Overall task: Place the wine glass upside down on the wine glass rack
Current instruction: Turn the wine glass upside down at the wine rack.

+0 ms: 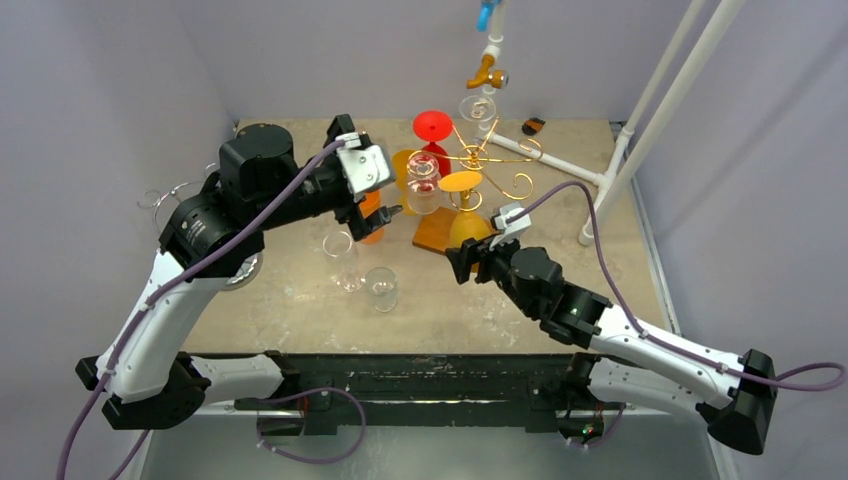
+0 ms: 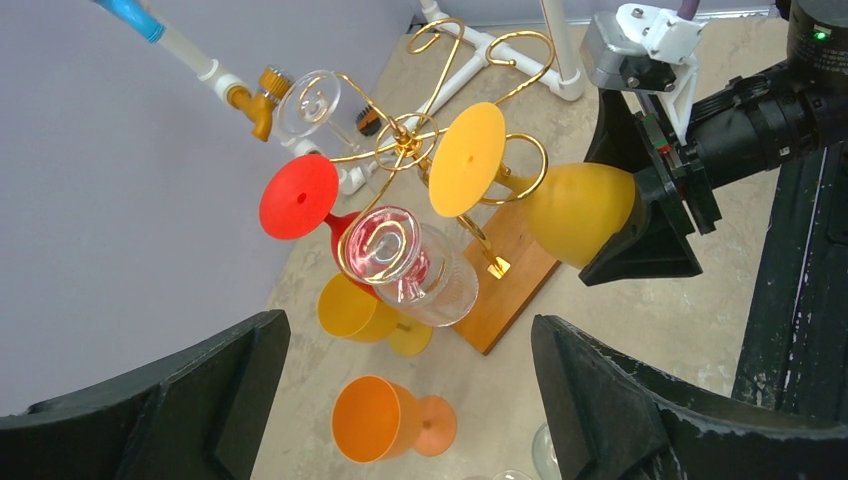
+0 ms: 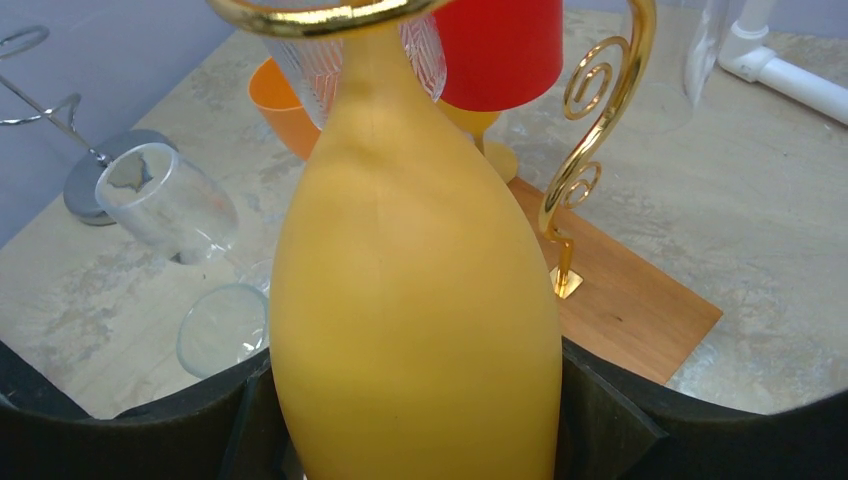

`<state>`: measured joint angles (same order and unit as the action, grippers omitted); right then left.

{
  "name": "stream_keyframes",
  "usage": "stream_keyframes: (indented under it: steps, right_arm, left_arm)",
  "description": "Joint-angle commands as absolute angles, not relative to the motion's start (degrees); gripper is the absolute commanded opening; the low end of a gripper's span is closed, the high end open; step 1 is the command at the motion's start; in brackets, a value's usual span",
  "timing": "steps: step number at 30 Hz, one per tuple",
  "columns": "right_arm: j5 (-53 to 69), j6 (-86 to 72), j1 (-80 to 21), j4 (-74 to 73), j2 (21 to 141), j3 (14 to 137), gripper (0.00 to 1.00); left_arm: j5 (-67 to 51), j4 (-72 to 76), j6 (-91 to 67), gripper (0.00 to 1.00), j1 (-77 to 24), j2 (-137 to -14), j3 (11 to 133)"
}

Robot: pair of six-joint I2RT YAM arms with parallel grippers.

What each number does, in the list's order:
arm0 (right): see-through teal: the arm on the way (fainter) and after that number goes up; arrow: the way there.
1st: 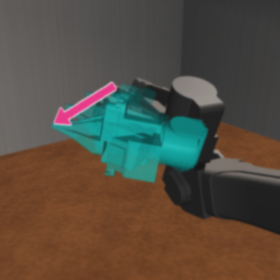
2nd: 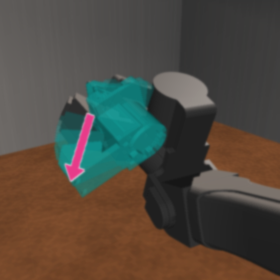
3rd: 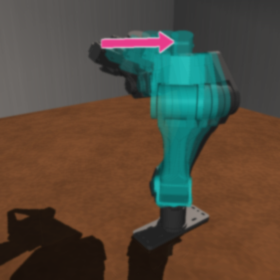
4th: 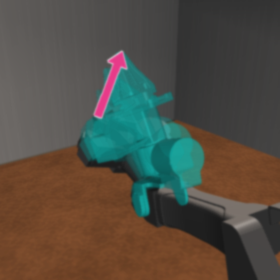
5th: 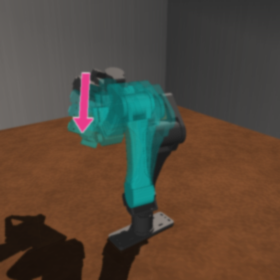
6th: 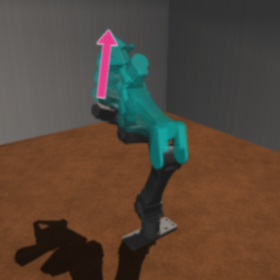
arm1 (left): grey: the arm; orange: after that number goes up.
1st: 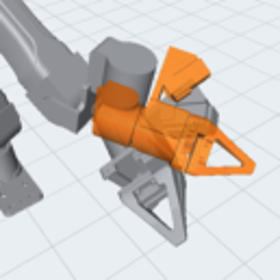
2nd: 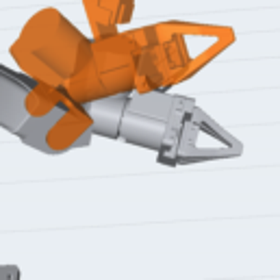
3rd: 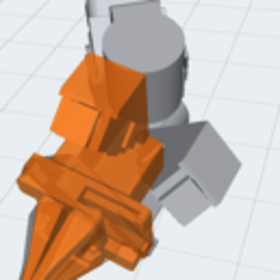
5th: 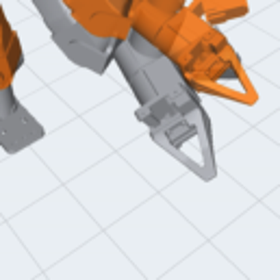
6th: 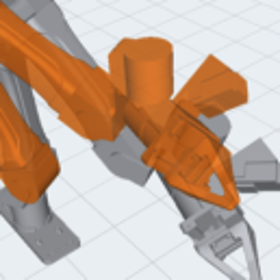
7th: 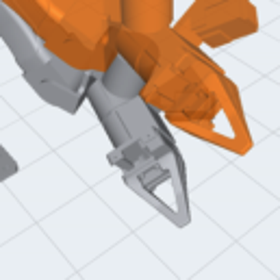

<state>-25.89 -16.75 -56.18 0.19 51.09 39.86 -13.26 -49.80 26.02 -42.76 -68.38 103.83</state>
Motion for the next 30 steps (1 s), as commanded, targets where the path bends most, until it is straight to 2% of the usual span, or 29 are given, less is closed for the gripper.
stream_keyframes:
  steps: [1, 18, 30]
  right_arm:
    - [-26.9, -16.1, -55.9, 6.0, 47.1, 37.5, 0.51]
    - [-23.6, -9.8, -56.0, 14.5, 51.3, 37.2, 0.52]
    - [-23.4, -6.0, -56.0, 20.4, 48.5, 33.1, 0.52]
  left_arm:
    - [-11.5, -48.4, 24.2, 1.00, -42.5, -68.2, 103.5]
    - [-10.9, -48.3, 24.2, 1.00, -42.6, -68.6, 103.0]
    - [-10.3, -47.8, 24.4, 1.00, -42.5, -67.7, 101.9]
